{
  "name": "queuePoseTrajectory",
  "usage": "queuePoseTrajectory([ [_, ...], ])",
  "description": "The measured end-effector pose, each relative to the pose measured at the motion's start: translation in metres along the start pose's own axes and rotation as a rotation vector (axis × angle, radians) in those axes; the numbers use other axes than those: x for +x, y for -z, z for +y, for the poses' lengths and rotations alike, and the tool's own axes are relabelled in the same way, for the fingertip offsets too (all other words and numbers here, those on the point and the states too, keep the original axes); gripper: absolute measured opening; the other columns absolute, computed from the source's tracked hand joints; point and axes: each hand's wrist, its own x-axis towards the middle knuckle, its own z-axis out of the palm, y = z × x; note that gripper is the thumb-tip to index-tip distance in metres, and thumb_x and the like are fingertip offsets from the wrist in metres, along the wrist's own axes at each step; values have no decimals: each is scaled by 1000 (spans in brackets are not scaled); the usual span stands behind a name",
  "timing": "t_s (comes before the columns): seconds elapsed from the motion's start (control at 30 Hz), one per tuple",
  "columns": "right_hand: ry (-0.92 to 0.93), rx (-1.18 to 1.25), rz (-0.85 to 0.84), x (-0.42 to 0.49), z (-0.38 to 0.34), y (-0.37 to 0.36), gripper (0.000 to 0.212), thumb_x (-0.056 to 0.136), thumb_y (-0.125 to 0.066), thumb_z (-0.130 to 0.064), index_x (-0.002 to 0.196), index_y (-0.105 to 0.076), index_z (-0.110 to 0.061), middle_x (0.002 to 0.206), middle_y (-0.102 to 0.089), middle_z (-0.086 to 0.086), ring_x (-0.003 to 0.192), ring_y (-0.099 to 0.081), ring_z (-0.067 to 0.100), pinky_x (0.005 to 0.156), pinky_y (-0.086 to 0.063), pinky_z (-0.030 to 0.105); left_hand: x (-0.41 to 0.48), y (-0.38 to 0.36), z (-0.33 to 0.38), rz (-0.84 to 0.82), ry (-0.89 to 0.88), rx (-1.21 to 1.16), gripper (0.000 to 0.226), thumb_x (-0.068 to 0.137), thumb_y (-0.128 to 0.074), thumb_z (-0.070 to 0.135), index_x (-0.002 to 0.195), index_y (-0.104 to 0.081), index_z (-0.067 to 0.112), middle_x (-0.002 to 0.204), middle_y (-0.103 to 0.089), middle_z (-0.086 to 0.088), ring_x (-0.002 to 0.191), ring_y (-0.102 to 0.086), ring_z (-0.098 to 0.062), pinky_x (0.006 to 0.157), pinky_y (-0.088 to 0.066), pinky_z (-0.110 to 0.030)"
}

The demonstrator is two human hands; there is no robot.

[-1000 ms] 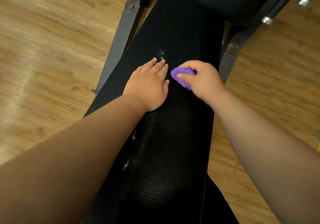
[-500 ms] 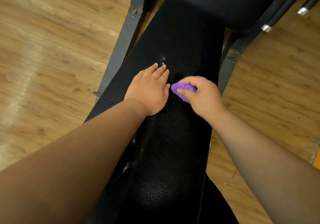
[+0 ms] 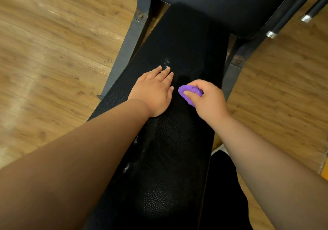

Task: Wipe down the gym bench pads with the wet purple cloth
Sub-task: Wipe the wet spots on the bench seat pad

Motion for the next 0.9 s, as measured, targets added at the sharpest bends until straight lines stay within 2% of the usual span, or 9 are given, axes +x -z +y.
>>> queuePoseTrajectory([
  [0.1,-28,-28,-7,34,0,-1,11,92,-60,-20,101,-68,-20,92,-63,2,85,-61,16,77,-52,26,-1,1,3,-19,17,17,55,104,-21,38,155,-12,18,163,-9,2,150,-3,-16,119,-5,-32],
  [0.17,-81,-57,15,51,-3,-2,13,95,-57,-20,103,-67,-19,86,-62,0,85,-62,18,81,-55,37,1,4,5,-47,36,22,55,104,-22,39,155,-13,18,163,-9,2,150,-4,-16,119,-5,-32],
  [0.3,-10,-49,11,32,8,0,15,94,-57,-20,105,-68,-21,98,-64,-2,92,-59,14,75,-46,24,14,10,15,-55,84,-16,55,104,-23,39,154,-17,17,162,-14,0,149,-8,-17,120,-8,-34],
  [0.43,124,-75,-44,19,24,8,14,93,-60,-22,104,-67,-22,101,-58,-5,91,-54,8,71,-39,11,27,3,26,-52,104,-36,55,105,-21,37,155,-12,16,163,-7,1,150,-1,-16,119,-2,-32],
  [0.5,119,-76,-54,44,24,7,13,93,-60,-23,103,-67,-19,100,-58,-3,89,-56,11,74,-47,17,30,-2,27,-23,102,-10,55,105,-20,37,155,-10,16,163,-5,0,150,0,-16,120,-1,-32],
  [0.57,71,-66,-54,72,20,5,15,93,-60,-23,105,-67,-18,101,-62,0,89,-61,15,80,-55,33,31,-5,27,9,103,-3,55,105,-19,37,155,-10,17,163,-6,1,150,-1,-16,120,-2,-32],
  [0.63,48,-50,-77,84,20,6,15,94,-59,-22,106,-67,-18,101,-64,1,90,-62,16,82,-56,37,32,-8,26,26,112,-8,55,104,-19,38,155,-12,18,163,-7,1,150,-2,-16,120,-2,-31],
  [0.77,175,-16,-218,60,37,24,12,91,-61,-21,99,-68,-26,100,-65,-5,87,-60,7,77,-52,25,32,-11,26,66,112,15,55,104,-19,40,155,-15,18,163,-10,2,150,-4,-16,120,-4,-32],
  [0.9,272,-44,-310,71,38,31,9,91,-63,-20,90,-66,-28,96,-59,-8,83,-56,1,69,-40,6,33,-12,27,76,123,5,56,103,-17,40,155,-15,20,162,-11,4,150,-4,-14,120,-4,-32],
])
